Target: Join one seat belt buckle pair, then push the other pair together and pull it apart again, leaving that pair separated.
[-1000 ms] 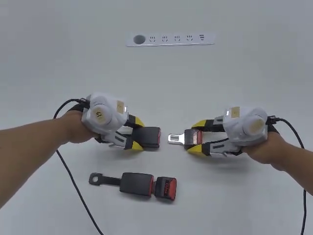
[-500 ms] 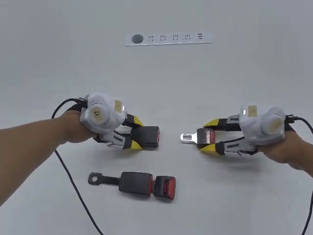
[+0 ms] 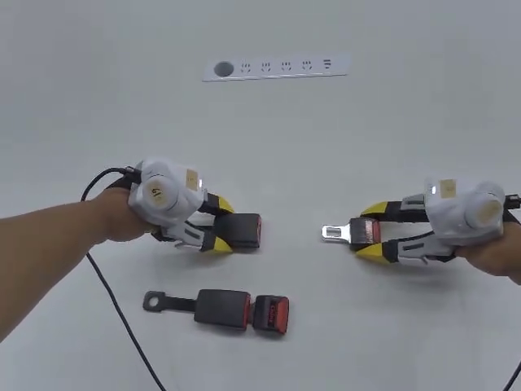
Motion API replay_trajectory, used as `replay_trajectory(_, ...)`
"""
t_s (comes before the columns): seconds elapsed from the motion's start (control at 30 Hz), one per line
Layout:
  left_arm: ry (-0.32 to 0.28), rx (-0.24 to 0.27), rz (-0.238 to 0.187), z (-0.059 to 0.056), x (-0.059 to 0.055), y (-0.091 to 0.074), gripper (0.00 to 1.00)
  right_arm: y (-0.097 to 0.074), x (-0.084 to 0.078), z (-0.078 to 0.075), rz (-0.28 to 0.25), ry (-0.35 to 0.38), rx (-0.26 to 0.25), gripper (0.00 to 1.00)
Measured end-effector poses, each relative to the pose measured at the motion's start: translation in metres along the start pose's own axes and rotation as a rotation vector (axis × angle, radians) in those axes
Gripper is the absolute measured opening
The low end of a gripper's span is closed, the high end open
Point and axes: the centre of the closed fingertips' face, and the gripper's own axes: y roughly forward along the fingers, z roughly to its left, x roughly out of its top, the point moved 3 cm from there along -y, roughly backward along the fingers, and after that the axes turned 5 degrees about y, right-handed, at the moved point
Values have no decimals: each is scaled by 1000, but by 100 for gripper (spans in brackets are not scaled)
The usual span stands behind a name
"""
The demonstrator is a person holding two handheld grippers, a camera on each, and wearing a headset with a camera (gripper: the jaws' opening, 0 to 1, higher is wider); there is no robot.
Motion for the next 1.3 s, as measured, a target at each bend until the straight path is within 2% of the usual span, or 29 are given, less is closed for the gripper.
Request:
replay_trajectory(0.4,13,-1,-1,1,-2,0,34,-17,-14,-2,19,2,-6,38)
replay_trajectory(0.8,10,-6,7,1,-2,0,35,-25,-19,-7,32,11,-12,38)
replay_trajectory(0.9,0,-9,14,0,1,0,35,-24,-18,-6,42,18,-19,39)
replay_trajectory(0.97,-36,-17,22,0,3,0,36,-22,-17,-3,59,4,-29,42)
replay_trajectory(1.03,-53,-11,27,-1,5,0,40,-25,-17,-6,64,3,-81,50)
replay_trajectory(1.07,-91,27,64,2,2,-3,41,-26,-14,-6,34,40,-100,54)
replay_trajectory(1.1,-90,16,56,0,4,-4,43,-27,-12,-6,17,73,-112,56)
replay_trajectory(1.17,-152,43,2,-1,10,-10,53,-33,-7,-12,-20,108,-175,63)
replay_trajectory(1.2,-184,80,-17,2,13,-15,60,-35,-5,-13,-33,116,-198,67)
replay_trajectory(1.27,-194,145,-23,9,13,-22,74,-40,0,-15,-61,160,-251,73)
replay_trajectory(1.3,-234,179,-53,10,16,-28,78,-42,0,-16,-65,180,-276,76)
